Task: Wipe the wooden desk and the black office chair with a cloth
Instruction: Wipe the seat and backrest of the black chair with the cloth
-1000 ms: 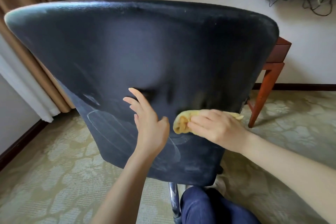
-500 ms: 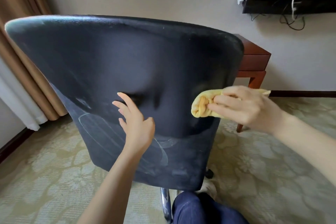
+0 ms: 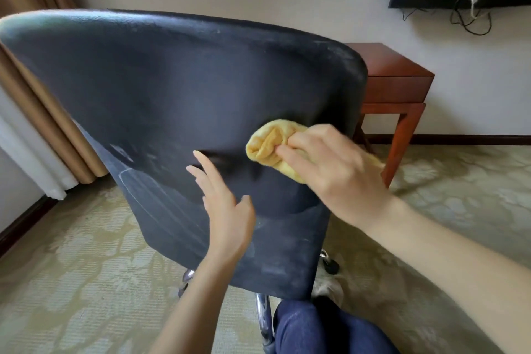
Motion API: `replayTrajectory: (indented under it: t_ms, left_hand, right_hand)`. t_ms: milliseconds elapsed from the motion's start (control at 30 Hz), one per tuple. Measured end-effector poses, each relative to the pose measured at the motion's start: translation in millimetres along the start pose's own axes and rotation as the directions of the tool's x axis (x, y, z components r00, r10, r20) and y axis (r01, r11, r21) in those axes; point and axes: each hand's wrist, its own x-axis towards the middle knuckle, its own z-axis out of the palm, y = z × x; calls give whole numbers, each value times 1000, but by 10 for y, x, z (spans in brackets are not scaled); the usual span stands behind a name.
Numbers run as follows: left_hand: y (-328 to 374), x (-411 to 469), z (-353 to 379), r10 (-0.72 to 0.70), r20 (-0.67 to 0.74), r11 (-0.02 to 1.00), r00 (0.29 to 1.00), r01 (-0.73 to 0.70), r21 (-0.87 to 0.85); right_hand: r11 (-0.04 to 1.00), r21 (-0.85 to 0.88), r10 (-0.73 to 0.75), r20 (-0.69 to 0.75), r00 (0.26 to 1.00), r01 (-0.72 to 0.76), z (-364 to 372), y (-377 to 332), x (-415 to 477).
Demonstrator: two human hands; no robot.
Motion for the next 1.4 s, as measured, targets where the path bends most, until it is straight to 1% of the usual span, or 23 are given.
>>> replayTrajectory:
  t_ms: [67, 133, 233, 300, 400, 467, 533, 667, 767, 867, 933, 1033, 1100, 1167, 1233, 1300, 1400]
  left_hand:
    - [-48, 10, 22, 2, 31, 999, 1000, -4, 51]
    - [-81, 47, 15, 5, 68, 992, 998, -13, 122]
    - [-89, 66, 11, 6, 110, 984, 994, -25, 177]
    - [-82, 49, 24, 3, 118, 980, 993, -27, 198]
    - [-72, 20, 50, 9, 118, 978, 993, -33, 204]
    - [-64, 5, 59, 7, 125, 977, 992, -33, 208]
    - [-62, -10, 53, 6, 134, 975, 991, -36, 217]
    - [-90, -47, 13, 25, 152, 969, 988, -61, 240]
    - [-106, -94, -12, 45, 170, 962, 984, -89, 259]
    - [-101, -128, -42, 68, 188, 956, 980, -118, 268]
    - [-101, -145, -64, 103, 208, 951, 973, -158, 266]
    - [-118, -160, -98, 150, 222, 941, 964, -208, 268]
    - [-126, -148, -135, 157, 168, 938, 973, -200, 284]
    - [-111, -103, -222, 177, 59, 942, 982, -187, 280]
    - [-63, -22, -347, 193, -46, 948, 980, -174, 267]
    - [-8, 108, -525, 230, -166, 955, 959, -189, 230]
    - [91, 333, -843, 301, -333, 945, 894, -233, 228]
  right_hand:
    - [1000, 19, -25, 90, 996, 23, 121, -110, -134]
    - [999, 48, -25, 158, 987, 18, 229, -172, -282]
    - [995, 102, -41, 258, 965, 15, 357, -243, -504]
    - [989, 141, -89, 339, 936, 42, 406, -279, -688]
    - [972, 187, -215, 455, 864, 143, 378, -245, -956]
    - [961, 202, -268, 496, 826, 191, 312, -167, -1050]
    - [960, 197, -274, 497, 823, 201, 240, -54, -1045]
    - [969, 171, -235, 411, 881, 179, 29, 247, -797]
    - [982, 70, -190, 293, 937, 177, -156, 477, -537]
    - [988, -46, -139, 182, 973, 150, -295, 657, -278]
    - [991, -88, -93, 113, 989, 104, -346, 704, -117]
    - [995, -102, 3, 1, 1000, -3, -347, 652, 62]
    - [990, -103, 87, -80, 993, -95, -314, 575, 155]
    - [975, -74, 194, -187, 963, -211, -250, 478, 273]
    - [937, -8, 330, -304, 894, -349, -175, 353, 416]
    - [866, 90, 484, -400, 778, -492, -97, 213, 572]
    - [730, 253, 671, -438, 598, -635, -36, 44, 713]
